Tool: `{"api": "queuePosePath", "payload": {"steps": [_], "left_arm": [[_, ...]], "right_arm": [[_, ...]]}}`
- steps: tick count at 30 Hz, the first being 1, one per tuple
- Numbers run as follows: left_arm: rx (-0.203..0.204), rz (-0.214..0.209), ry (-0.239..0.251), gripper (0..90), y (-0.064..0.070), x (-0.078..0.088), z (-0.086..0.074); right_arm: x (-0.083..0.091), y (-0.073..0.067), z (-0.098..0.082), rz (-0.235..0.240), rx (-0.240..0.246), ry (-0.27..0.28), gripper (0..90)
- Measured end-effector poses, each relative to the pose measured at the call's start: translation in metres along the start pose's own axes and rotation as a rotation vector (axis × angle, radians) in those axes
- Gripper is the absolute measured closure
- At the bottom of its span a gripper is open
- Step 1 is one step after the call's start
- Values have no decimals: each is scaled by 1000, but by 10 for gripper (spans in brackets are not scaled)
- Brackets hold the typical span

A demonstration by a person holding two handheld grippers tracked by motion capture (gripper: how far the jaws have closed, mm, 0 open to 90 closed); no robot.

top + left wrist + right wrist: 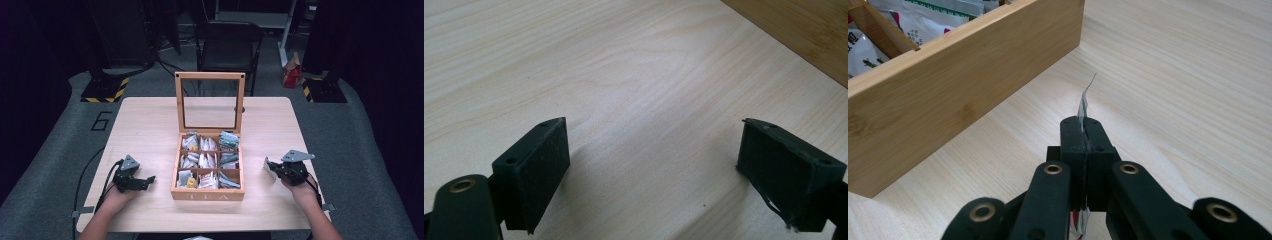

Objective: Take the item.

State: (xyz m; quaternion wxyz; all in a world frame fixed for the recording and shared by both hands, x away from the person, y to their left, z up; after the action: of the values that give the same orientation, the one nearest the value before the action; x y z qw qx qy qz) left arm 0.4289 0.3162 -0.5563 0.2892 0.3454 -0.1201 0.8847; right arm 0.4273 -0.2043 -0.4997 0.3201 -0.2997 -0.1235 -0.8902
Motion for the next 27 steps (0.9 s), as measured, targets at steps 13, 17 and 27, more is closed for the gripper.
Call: {"api": "queuePosePath", "payload": {"steps": [13,17,27], "left_arm": [[0,0,0,129,0,0,0],[0,0,0,129,0,0,0],[0,0,0,129,0,0,0]], "right_arm": [[-8,-15,-8,51,25,-19,893],[-11,-18,-9,55,34,-18,892],[-18,-28,-14,75,66,-52,880]]}}
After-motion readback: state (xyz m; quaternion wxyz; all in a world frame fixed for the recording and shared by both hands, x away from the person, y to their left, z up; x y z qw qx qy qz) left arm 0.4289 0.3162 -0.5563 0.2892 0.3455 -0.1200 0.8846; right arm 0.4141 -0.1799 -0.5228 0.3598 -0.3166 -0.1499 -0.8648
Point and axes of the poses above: each handheld gripper's, and its own axes: x roughly backward along the jaws, z roughly out of its top, y roughly to its right, the point moved 4 cm from there along -x, roughly forward along the jaws
